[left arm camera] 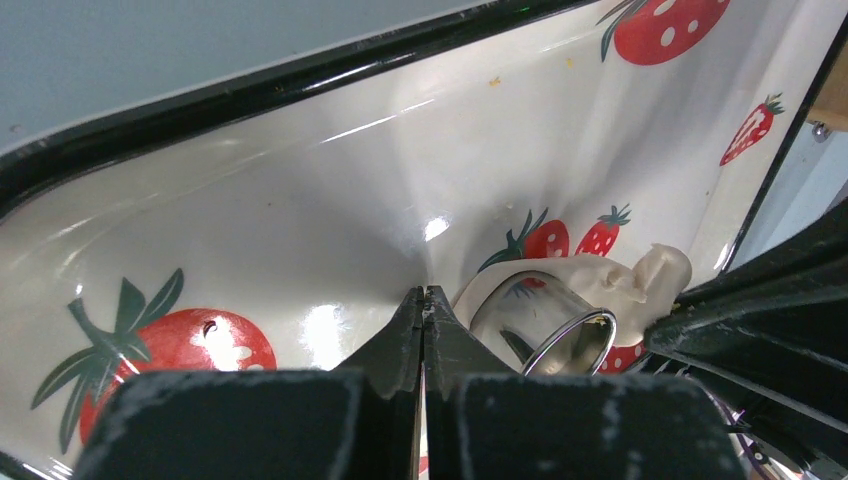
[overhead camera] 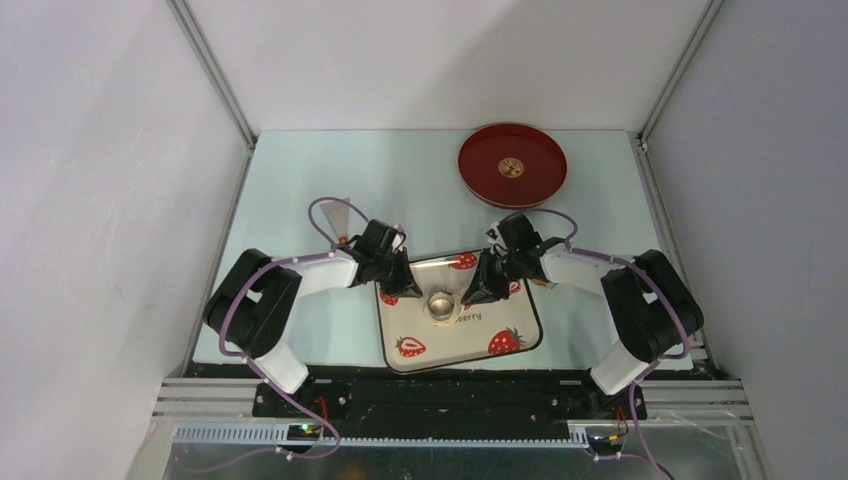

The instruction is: Roll out the dumpling wrappers from the dough

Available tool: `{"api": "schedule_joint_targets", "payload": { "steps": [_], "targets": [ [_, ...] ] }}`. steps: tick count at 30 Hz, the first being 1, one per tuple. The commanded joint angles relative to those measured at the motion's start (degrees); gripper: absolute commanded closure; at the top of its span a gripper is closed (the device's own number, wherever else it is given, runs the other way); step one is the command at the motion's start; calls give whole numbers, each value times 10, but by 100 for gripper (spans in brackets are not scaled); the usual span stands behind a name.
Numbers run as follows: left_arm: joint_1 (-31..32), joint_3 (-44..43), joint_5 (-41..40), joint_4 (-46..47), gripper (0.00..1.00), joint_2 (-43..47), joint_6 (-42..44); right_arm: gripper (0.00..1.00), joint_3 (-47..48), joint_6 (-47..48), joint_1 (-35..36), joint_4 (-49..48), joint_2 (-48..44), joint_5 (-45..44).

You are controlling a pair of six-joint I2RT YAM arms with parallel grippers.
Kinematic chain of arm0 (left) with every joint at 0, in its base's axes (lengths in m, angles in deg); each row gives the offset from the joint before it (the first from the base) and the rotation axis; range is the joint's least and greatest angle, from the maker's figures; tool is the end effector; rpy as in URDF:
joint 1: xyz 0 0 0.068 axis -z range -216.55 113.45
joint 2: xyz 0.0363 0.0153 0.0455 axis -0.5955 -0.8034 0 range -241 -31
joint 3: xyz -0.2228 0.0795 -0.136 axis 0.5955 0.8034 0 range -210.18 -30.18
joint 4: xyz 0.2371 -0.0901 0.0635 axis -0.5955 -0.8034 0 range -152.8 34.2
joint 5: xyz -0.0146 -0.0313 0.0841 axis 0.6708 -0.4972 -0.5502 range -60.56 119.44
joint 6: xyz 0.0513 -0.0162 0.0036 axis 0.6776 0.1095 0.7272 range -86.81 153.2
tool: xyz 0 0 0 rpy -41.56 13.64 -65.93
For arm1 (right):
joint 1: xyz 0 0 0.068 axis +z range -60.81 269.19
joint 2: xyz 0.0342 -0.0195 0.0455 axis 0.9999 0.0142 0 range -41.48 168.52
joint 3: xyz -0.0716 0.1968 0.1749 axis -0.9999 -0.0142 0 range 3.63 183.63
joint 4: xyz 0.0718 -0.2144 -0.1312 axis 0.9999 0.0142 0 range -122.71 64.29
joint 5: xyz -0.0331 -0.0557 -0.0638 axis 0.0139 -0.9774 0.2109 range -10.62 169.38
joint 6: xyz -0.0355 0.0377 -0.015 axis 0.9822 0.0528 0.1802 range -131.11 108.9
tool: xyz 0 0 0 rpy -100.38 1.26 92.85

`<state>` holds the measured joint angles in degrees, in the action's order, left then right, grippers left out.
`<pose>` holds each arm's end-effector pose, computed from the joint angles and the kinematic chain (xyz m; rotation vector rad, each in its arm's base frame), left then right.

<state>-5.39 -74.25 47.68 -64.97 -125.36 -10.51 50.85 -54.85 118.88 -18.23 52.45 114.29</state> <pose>0.2490 -0.1634 0.1337 -0.1835 2.7904 -0.8196 0.2501 0.1661 0.1494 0.1212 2.8795 1.1650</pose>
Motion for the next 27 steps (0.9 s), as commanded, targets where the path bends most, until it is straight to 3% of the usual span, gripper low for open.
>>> {"api": "schedule_joint_targets", "payload": {
  "steps": [1, 2, 3, 7, 12, 17, 27],
  "targets": [
    [-2, 27, -89, -71, 100, -40, 28, 83, 10, 14, 5, 26, -40, -22],
    [-2, 27, -88, -71, 100, -40, 28, 82, 10, 17, 5, 39, -47, -29],
    [-2, 27, -88, -71, 100, -40, 28, 72, 10, 22, 4, 45, -50, -44],
    [-1, 27, -88, -71, 100, -39, 28, 54, 10, 35, -1, 76, -60, -74],
    [-1, 27, -88, -71, 100, -40, 28, 42, 10, 54, -11, 94, -50, -93],
    [-1, 27, -88, -71, 100, -40, 29, 43, 12, 60, -19, 69, -21, -81],
    [-2, 26, -87, -71, 100, -41, 30, 54, 85, 75, -23, 62, 87, -54]
  ]
}}
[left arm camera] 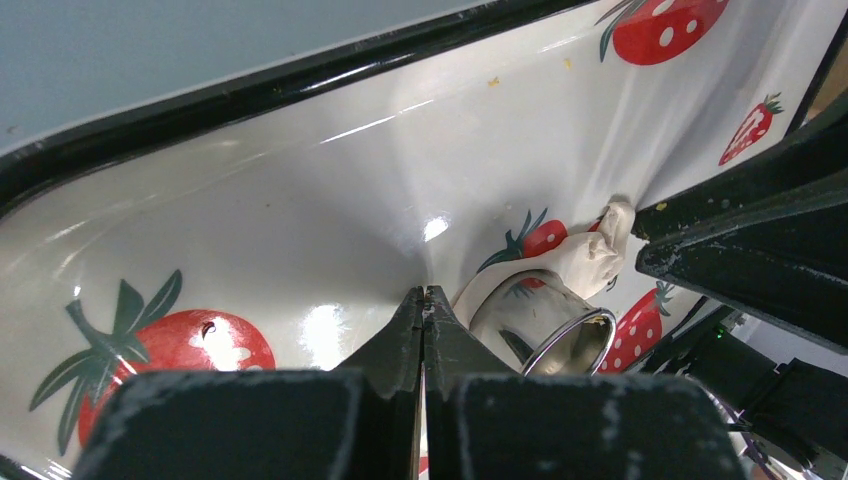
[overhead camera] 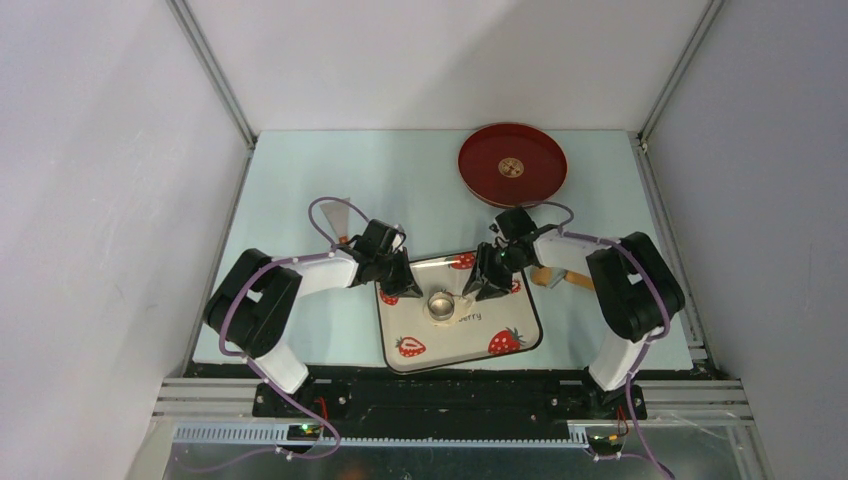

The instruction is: Roll out the dumpling wrappers from the dough

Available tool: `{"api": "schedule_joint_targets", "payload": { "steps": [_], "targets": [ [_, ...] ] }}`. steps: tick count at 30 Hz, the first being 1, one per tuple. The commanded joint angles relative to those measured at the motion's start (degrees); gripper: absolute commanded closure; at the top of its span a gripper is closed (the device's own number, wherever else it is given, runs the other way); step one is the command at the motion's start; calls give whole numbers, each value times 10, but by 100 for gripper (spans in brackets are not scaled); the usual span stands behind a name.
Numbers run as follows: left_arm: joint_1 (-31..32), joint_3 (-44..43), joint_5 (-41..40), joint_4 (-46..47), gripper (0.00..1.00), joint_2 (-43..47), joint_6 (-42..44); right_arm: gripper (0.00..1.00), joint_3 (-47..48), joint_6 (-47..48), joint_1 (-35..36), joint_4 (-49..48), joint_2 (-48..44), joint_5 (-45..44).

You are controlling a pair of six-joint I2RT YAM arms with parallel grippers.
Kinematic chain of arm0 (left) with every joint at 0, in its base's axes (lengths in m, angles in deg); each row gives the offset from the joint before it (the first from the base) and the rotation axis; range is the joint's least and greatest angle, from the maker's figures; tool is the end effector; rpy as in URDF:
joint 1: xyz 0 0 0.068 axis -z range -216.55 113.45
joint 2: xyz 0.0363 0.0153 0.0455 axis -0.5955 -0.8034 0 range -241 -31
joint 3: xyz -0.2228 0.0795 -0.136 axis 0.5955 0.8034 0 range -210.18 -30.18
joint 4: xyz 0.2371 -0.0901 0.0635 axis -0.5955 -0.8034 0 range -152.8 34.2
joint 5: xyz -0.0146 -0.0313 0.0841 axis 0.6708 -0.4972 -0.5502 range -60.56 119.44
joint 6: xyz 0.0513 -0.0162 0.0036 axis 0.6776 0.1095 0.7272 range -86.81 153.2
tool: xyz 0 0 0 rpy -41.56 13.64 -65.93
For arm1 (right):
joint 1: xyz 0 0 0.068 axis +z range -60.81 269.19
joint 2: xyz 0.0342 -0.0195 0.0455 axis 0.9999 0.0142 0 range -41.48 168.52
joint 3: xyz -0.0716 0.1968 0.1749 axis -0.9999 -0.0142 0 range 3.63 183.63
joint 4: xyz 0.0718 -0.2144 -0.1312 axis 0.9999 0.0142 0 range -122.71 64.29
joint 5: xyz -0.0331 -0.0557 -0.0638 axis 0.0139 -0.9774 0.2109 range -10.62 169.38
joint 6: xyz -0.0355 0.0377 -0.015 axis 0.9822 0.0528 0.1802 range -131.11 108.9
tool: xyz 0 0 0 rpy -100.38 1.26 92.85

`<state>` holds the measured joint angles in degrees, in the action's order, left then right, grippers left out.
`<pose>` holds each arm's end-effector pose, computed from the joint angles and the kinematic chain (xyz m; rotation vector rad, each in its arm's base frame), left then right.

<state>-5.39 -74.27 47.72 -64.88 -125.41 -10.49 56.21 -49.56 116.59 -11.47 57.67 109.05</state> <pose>0.2492 -0.1636 0.1337 -0.1825 2.7896 -0.8211 0.2703 0.1600 0.1404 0.1314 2.9448 0.9681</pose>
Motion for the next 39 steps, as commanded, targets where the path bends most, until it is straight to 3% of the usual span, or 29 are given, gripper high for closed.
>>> {"api": "schedule_joint_targets", "payload": {
  "steps": [1, 10, 24, 31, 39],
  "targets": [
    [-2, 26, -87, -72, 100, -41, 30, 54, 35, 23, 0, -4, 39, 1],
    [-1, 24, -87, -72, 100, -43, 30, 63, 41, 33, 18, 4, 57, 14],
    [-1, 24, -86, -71, 100, -43, 31, 65, 42, 42, 47, 18, 71, 20],
    [-2, 24, -86, -72, 100, -44, 32, 74, 41, 46, 52, 32, 60, 14],
    [-2, 24, -87, -72, 100, -44, 32, 75, 28, 49, 54, 36, 33, 24]
  ]
}}
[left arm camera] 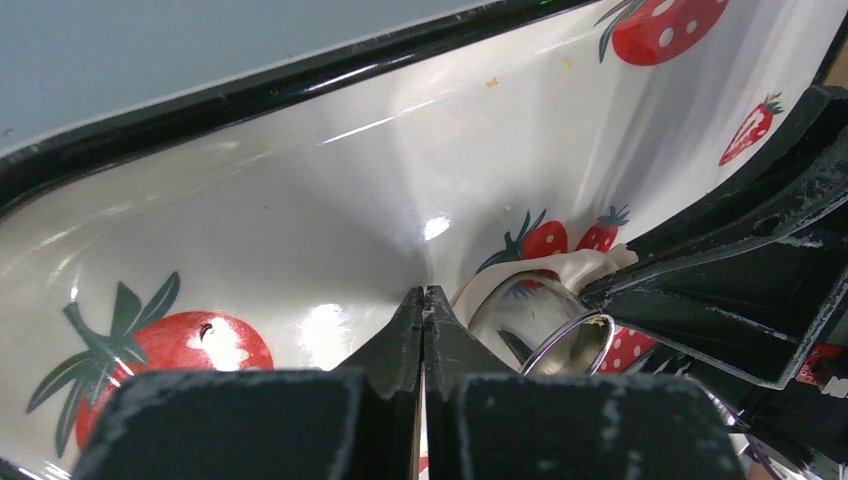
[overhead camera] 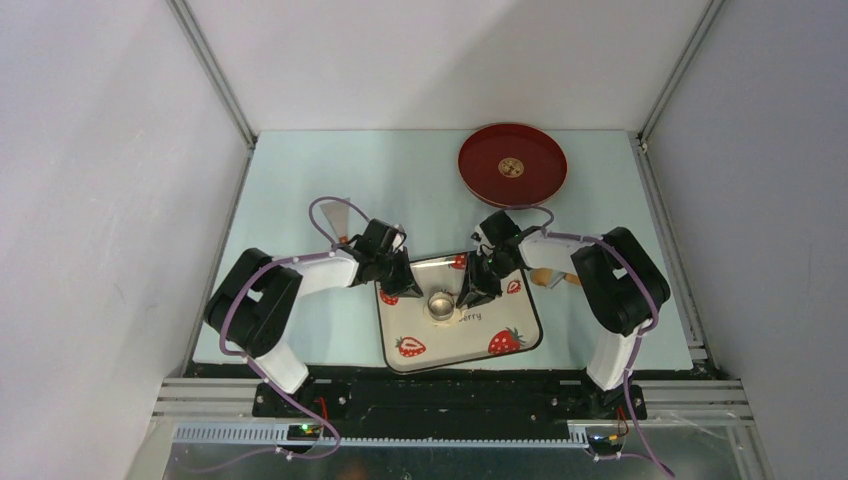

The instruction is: Roll out the dumpling wrappers from the dough

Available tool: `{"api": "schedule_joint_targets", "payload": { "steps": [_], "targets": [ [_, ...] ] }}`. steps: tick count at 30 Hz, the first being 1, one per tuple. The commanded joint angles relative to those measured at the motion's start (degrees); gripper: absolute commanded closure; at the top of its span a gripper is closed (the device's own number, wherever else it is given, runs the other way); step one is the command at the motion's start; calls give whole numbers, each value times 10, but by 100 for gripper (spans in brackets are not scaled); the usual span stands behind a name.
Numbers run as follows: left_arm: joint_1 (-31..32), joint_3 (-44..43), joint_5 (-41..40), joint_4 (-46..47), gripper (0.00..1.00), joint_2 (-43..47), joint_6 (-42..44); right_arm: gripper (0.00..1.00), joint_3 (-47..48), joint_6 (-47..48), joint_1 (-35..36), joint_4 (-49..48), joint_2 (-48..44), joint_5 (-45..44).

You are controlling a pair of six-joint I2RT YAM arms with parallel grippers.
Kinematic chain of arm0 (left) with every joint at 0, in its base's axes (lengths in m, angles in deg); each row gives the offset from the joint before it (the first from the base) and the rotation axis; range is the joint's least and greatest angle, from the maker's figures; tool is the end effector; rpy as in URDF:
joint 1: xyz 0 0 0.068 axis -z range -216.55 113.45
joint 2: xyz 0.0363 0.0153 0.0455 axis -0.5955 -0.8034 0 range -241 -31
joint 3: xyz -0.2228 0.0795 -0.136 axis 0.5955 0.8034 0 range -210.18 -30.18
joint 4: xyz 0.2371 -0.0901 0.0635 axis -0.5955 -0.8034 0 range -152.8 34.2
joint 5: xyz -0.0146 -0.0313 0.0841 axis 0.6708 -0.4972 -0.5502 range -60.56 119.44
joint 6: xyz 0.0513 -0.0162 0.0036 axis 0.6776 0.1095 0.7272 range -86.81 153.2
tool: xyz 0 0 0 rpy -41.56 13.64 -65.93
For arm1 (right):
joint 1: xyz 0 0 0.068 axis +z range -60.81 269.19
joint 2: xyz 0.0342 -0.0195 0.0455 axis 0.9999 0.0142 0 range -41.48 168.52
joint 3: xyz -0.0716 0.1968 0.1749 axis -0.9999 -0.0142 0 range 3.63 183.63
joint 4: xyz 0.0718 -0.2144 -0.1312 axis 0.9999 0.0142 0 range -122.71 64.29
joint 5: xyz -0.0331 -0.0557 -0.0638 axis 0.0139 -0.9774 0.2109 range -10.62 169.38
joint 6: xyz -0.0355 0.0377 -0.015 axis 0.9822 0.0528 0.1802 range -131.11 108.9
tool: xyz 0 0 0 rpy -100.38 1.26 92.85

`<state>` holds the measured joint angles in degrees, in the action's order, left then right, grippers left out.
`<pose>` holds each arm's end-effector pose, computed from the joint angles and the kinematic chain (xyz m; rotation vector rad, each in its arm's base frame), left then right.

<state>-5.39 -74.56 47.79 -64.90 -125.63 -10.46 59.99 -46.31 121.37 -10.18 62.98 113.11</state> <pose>0.2502 -0.1643 0.1339 -0.1810 2.7890 -0.8230 0.2675 0.1917 0.1292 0.0739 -2.9208 -1.0120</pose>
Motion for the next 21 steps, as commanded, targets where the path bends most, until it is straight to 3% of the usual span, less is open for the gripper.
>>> {"api": "schedule_joint_targets", "payload": {
  "steps": [1, 21],
  "targets": [
    [-2, 27, -87, -72, 100, -41, 31, 74, -16, 16, 6, 23, -27, -16],
    [-1, 26, -87, -72, 100, -41, 31, 74, -95, -15, 44, 6, -116, -22]
  ]
}}
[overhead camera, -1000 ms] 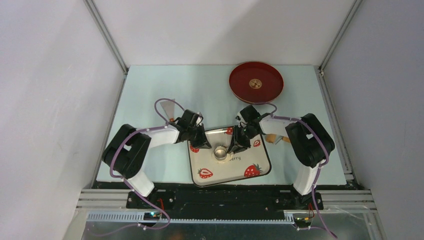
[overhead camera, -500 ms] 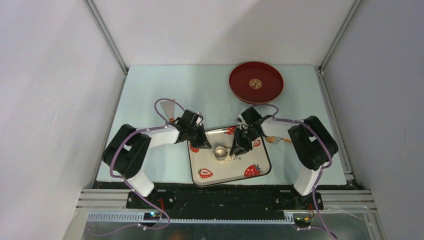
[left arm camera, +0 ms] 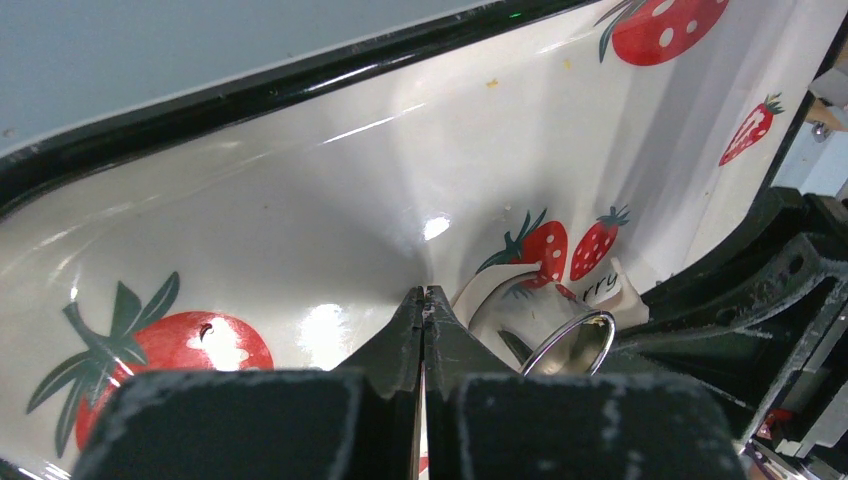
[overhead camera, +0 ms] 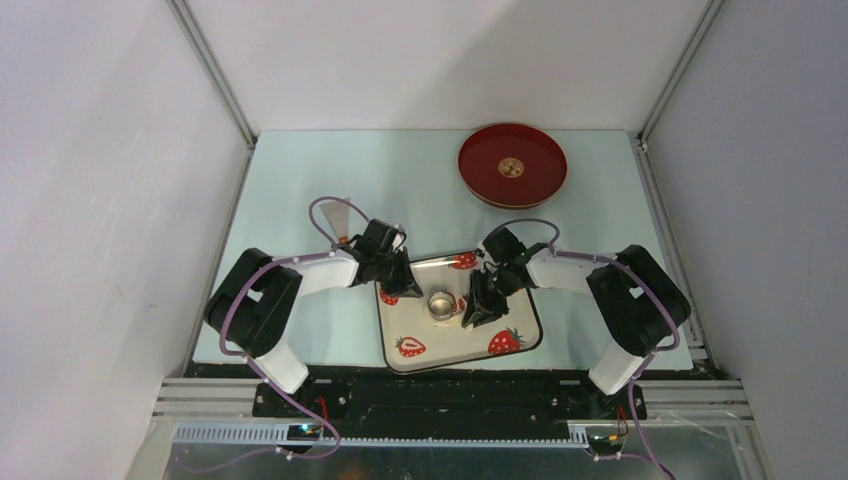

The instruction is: Roll out the dumpling wrappers from the dough

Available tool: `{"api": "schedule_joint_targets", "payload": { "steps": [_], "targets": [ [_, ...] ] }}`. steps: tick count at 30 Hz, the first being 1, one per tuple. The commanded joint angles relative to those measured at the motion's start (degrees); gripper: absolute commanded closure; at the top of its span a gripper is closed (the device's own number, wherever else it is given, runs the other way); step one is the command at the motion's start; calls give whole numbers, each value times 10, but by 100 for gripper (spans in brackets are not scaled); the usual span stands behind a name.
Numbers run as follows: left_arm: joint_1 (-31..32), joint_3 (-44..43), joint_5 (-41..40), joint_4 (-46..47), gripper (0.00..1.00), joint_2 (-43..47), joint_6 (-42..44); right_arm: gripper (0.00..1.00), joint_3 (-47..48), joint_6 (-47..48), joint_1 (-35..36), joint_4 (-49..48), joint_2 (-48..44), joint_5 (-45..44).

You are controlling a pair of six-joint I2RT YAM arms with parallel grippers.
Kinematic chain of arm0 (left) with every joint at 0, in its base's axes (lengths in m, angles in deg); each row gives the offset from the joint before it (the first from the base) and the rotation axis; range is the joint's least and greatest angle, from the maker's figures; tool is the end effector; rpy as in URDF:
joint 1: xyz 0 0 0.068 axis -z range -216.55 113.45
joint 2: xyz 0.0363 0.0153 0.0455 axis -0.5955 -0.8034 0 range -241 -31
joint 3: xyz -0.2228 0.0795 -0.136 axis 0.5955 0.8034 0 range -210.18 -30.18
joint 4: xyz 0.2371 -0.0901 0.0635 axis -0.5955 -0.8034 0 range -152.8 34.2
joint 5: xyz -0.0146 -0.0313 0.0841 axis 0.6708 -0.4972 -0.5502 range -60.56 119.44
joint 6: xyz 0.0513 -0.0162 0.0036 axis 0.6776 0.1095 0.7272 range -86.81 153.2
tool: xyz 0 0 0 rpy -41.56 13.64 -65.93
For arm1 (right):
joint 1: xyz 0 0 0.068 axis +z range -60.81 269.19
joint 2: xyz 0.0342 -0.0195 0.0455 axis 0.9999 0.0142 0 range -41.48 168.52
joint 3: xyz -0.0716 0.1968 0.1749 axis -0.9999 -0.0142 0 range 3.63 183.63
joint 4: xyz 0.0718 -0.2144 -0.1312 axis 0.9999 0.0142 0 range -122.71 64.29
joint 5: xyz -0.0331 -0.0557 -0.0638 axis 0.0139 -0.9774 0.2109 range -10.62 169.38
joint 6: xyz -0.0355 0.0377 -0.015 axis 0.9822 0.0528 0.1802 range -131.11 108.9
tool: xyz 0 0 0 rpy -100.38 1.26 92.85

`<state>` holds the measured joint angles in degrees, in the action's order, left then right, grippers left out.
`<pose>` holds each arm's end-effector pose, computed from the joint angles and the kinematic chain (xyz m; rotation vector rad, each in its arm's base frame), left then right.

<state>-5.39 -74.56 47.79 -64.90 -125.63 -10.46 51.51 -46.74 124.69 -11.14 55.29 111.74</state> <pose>0.2502 -0.1643 0.1339 -0.1810 2.7890 -0.8230 0.2268 0.1852 0.1325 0.1426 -2.9232 -0.9824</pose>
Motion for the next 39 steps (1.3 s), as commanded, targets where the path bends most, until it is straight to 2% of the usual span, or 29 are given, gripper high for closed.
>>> {"api": "schedule_joint_targets", "payload": {
  "steps": [1, 14, 19, 23, 28, 33, 36, 39],
  "targets": [
    [-2, 27, -87, -72, 100, -41, 31, 74, -11, -13, 15, 19, -43, -10],
    [-2, 26, -86, -72, 100, -35, 33, 73, -11, -47, 52, 11, -85, -13],
    [-1, 24, -88, -73, 94, -1, 42, 73, -11, -65, 69, 1, -96, -13],
    [-2, 11, -91, -85, 81, 39, 51, 73, -10, -75, 79, -4, -108, -19],
    [-2, -19, -97, -109, 58, 98, 56, 73, 8, -80, 91, 7, -116, -30],
    [-3, -39, -113, -131, 46, 165, 62, 73, 36, -83, 115, 17, -108, -41],
    [-4, -45, -136, -141, 35, 231, 65, 73, 51, -84, 125, 19, -98, -44],
    [-7, -48, -158, -147, 30, 290, 68, 73, 73, -86, 139, 22, -89, -46]
  ]
}}
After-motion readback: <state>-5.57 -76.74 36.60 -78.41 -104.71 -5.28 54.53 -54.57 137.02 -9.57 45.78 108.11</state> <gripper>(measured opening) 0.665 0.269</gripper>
